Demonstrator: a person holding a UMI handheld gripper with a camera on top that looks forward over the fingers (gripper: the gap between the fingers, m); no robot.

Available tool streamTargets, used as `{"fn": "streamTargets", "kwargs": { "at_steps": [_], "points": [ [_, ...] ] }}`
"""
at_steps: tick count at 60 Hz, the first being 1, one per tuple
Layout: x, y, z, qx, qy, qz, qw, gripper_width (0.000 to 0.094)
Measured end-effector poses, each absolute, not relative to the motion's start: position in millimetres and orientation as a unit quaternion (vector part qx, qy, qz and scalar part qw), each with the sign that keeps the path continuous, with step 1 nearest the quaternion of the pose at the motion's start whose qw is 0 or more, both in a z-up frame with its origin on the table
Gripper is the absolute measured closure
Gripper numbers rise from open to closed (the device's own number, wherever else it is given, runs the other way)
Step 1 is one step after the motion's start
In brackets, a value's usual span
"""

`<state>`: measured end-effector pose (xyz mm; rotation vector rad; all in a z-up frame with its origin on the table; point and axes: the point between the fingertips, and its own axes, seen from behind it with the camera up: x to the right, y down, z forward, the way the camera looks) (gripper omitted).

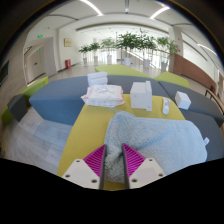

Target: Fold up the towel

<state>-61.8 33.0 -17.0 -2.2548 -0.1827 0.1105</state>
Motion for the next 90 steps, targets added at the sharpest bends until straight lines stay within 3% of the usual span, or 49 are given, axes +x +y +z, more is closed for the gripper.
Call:
{"fn": "streamTargets", "kwargs": {
  "at_steps": [2, 4, 7, 19, 26, 32, 36, 41, 52, 60, 64, 65, 67, 72, 81, 90],
  "points": [
    [-58.7, 33.4, -17.4, -0.903, -0.057, 0.054, 0.423, 0.067],
    [-52.8, 35.3, -16.8, -0.902, -0.05, 0.053, 0.425, 0.0839],
    [-51.0, 36.7, -18.2, -0.901, -0.063, 0.05, 0.427, 0.089],
    [-52.9, 33.9, -0.2, -0.867, -0.187, -0.044, 0.459, 0.0929],
    [-35.2, 41.2, 54.6, -0.858, -0.155, -0.017, 0.489, 0.0929],
    [22.6, 49.0, 108.9, -0.85, -0.103, -0.01, 0.517, 0.0929],
    [71.4, 49.9, 124.6, -0.85, -0.07, -0.015, 0.522, 0.0929],
    [135.4, 51.3, 110.5, -0.859, -0.039, -0.038, 0.509, 0.0927],
    [222.8, 36.0, 8.0, -0.91, 0.003, -0.068, 0.409, 0.0924],
    [227.3, 42.6, 4.4, -0.906, 0.019, -0.05, 0.419, 0.09],
    [226.3, 41.7, 7.6, -0.911, 0.029, -0.037, 0.411, 0.0774],
    [228.3, 39.8, 8.9, -0.911, 0.033, -0.037, 0.409, 0.0705],
    [234.6, 35.6, 13.0, -0.912, 0.041, -0.045, 0.406, 0.0469],
    [254.5, 22.5, 30.0, -0.911, 0.052, -0.068, 0.404, 0.0085],
    [248.4, -14.0, 69.7, -0.912, 0.052, -0.035, 0.405, 0.0101],
    [211.7, -70.2, 131.6, -0.898, 0.039, -0.003, 0.438, 0.01]
  ]
}}
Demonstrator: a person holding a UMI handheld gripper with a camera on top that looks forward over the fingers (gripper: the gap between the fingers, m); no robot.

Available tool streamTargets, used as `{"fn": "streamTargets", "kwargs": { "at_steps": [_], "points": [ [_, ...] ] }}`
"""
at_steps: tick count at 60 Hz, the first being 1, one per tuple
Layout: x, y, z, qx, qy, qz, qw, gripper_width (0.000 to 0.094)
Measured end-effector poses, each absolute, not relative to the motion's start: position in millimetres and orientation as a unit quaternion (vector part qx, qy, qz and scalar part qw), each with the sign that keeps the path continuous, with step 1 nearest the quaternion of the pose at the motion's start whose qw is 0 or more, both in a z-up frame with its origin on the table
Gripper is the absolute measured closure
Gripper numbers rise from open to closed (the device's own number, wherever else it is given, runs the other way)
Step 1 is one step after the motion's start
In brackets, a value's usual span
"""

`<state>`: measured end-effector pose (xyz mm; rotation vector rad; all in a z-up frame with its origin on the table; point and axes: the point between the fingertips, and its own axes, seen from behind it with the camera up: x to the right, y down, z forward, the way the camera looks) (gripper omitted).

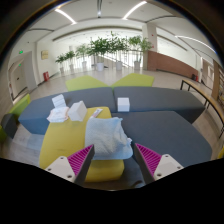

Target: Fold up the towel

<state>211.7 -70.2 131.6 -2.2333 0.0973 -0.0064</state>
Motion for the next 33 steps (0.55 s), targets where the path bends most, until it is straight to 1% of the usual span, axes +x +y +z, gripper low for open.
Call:
{"fn": "streamTargets", "kwargs": {
  "at_steps": [9, 17, 23, 28, 33],
  "points": [
    [170.8, -115.3, 182.5, -0.881, 0.025, 0.017, 0.472, 0.0112],
    [151.5, -138.4, 206.1, -0.875, 0.004, 0.023, 0.484, 0.011],
    [152.7, -143.9, 210.7, -0.871, 0.009, 0.029, 0.49, 0.0102],
    [162.4, -143.3, 207.3, -0.872, 0.004, 0.008, 0.49, 0.0113],
    [164.6, -139.6, 198.2, -0.873, 0.006, 0.016, 0.487, 0.0118]
  ]
}}
